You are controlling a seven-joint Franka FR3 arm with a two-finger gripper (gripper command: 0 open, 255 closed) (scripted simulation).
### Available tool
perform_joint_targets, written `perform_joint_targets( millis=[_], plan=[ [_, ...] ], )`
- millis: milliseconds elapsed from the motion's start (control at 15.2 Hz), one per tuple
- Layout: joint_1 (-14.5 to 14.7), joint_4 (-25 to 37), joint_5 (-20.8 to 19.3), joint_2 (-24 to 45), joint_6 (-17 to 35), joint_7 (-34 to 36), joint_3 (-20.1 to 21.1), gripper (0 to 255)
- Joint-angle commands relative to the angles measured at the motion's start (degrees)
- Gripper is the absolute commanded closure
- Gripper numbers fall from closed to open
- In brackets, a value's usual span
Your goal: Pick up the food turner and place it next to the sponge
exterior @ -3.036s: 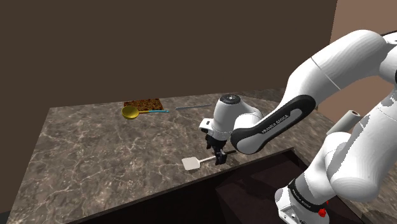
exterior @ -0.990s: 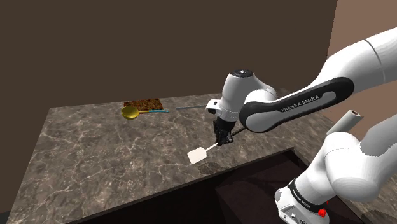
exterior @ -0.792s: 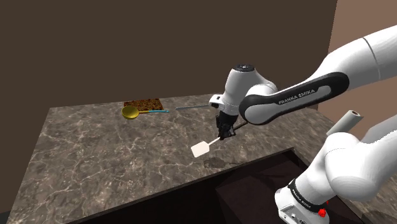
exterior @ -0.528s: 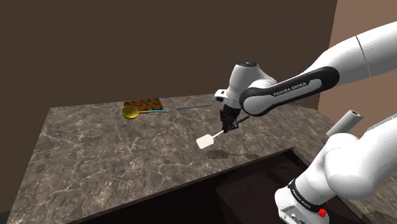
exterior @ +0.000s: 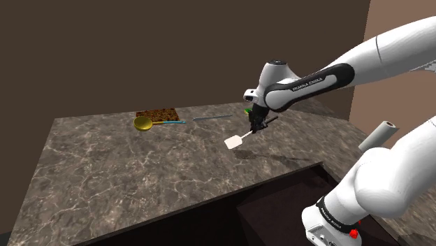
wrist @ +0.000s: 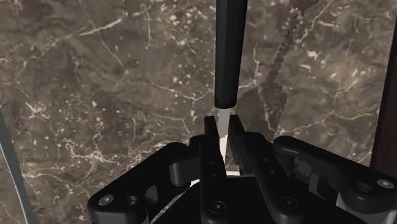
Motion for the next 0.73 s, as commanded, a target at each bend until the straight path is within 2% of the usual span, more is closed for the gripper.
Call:
perform_joint_targets(
  millis=[0, 660],
  plan=[
    [-1.37, 1.78, 0.0, 1.84, 0.27, -3.32, -1.84, 255],
    [-7.72, 15.67, 4.04, 13.44, -1.37, -19.02, -8.23, 255]
  ],
)
